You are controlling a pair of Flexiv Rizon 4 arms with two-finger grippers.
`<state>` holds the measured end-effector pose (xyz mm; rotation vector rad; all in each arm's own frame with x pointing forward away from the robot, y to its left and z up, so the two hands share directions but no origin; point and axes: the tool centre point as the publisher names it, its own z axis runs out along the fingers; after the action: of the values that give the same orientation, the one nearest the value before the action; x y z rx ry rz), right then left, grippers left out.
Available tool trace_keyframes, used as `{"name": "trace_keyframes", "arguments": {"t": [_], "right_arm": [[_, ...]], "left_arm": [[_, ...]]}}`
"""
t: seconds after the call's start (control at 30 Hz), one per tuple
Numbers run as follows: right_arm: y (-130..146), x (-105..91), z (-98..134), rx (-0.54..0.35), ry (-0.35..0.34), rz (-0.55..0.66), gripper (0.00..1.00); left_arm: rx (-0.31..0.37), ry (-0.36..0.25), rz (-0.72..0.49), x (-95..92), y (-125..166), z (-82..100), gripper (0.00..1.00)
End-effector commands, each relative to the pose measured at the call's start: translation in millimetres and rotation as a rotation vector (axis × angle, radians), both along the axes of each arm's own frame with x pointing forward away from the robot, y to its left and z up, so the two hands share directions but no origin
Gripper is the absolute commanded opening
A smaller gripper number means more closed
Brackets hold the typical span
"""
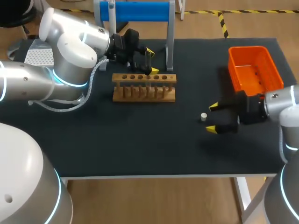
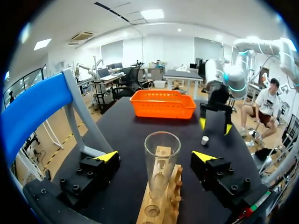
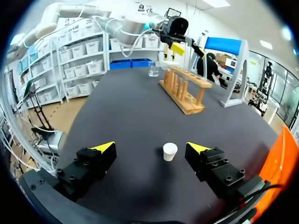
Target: Invert the test tube, pick up the pipette, mount the tip to pipette, aspirate from beaker and dispense into the tube, eject the tip, return the pipette, and cap with the stopper.
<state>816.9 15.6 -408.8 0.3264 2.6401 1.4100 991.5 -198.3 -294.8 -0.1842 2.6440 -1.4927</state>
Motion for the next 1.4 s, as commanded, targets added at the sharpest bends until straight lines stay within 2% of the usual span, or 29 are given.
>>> {"name": "trace_keyframes", "arguments": {"t": [0.03, 0.57, 0.63, 0.67, 0.7, 0.77, 1.4], "right_arm": [[10.7, 5.1, -7.5, -0.009, 0.003, -0.018, 1.0], [11.7, 26.2, -16.0, -0.015, 0.011, -0.072, 1.0], [12.0, 27.3, -15.9, -0.013, 0.012, -0.073, 0.79], [12.2, 27.8, -15.9, -0.01, 0.014, -0.075, 0.75], [12.3, 28.0, -16.0, -0.009, 0.015, -0.075, 0.51], [12.6, 28.5, -16.0, -0.008, 0.016, -0.074, 0.45], [14.6, 29.6, -16.6, -0.015, 0.016, -0.077, 0.47]], "left_arm": [[0.0, 0.002, -0.001, 0.9, -0.1, -0.2, 1.0], [0.0, 0.002, -0.001, 0.9, -0.1, -0.2, 1.0], [0.0, 0.002, -0.001, 0.9, -0.1, -0.2, 1.0], [0.0, 0.002, -0.001, 0.9, -0.1, -0.2, 1.0], [0.0, 0.002, -0.001, 0.9, -0.1, -0.2, 1.0], [0.0, 0.002, -0.001, 0.9, -0.1, -0.2, 1.0], [0.0, 0.002, -0.001, 0.9, -0.1, -0.2, 1.0]]}}
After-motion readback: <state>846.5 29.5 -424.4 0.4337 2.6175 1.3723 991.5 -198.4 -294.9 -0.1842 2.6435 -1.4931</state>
